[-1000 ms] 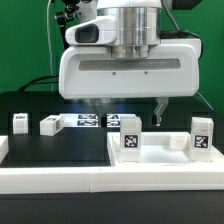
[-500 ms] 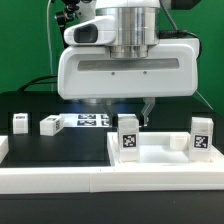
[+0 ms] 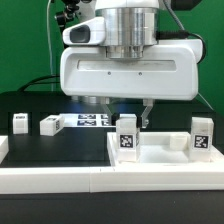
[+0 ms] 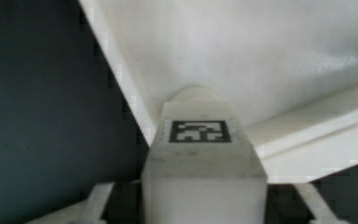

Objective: Assemble square table

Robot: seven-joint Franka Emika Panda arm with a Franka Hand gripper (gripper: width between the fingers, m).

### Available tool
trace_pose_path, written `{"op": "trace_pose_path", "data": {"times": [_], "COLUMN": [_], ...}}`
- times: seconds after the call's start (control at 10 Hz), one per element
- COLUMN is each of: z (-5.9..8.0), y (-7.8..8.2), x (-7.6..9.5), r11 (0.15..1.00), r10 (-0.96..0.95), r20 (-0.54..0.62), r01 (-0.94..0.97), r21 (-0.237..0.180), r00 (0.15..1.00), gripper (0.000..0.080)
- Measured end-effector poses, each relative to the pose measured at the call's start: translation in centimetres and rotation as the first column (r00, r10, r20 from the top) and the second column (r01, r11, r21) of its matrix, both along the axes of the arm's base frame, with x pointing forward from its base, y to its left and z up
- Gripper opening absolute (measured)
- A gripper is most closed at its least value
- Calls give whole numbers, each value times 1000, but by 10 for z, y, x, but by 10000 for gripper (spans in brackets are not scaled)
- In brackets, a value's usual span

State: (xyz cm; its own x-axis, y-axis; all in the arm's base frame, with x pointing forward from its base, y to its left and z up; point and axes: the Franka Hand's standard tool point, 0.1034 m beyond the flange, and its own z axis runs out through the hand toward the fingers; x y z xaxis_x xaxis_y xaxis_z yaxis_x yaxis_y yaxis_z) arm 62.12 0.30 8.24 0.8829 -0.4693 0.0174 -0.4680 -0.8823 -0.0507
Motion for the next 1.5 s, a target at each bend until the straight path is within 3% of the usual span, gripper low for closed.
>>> {"op": "trace_pose_path", "data": {"times": [0.3,0.6,0.7,1.0,1.1,1.4,1.5], "z": [0,0,-1,0,0,0,0], "y": [1,3,5,6,6,6,6], "x": [-1,0,1,2,2,3,3], "r11": [945,838,757,554,533,368,354], "r10": [-325,-540,-646,-825,-838,-920,-925], "r20": [-2,-30,-42,-75,-81,-107,-108], "r01": [325,540,647,828,841,925,931], "r21": [29,80,96,89,93,92,91], "r00": [946,841,762,560,540,376,363], "gripper": [290,290,290,290,290,290,290]}}
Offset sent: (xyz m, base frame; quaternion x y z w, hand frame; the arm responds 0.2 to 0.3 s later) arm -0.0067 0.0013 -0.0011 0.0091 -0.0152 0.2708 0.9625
